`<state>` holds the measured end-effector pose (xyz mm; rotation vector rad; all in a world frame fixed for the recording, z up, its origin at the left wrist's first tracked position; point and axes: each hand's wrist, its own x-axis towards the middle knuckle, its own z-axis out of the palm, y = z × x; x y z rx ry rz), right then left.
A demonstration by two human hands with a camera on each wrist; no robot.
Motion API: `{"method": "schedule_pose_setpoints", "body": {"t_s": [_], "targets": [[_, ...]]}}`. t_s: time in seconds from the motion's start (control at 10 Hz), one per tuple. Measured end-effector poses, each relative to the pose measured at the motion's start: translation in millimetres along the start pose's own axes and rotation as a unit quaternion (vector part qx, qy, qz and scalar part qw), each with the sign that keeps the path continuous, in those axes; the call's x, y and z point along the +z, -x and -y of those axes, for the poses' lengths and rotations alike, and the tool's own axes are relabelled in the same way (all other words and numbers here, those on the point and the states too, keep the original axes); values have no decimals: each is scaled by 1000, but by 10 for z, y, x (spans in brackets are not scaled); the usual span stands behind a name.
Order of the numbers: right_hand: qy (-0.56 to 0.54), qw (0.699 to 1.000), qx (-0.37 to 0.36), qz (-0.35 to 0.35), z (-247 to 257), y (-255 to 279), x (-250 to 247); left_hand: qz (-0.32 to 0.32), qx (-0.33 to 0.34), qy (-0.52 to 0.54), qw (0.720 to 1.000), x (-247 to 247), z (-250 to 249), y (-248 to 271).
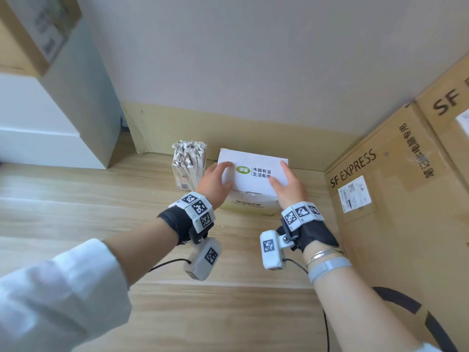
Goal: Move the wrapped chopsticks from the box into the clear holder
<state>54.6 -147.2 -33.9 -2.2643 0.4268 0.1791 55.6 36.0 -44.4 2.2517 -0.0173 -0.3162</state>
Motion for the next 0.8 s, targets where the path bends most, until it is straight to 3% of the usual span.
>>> {"method": "schedule_pose_setpoints", "body": {"t_s": [0.5,0.8], "targets": [[-27,999,-32,16,-218,-320,262,-13,-49,-2,999,221,125,-131],[-10,999,-40,-1,-50,-109,-35,-40,-54,5,998,104,-192,46]]}}
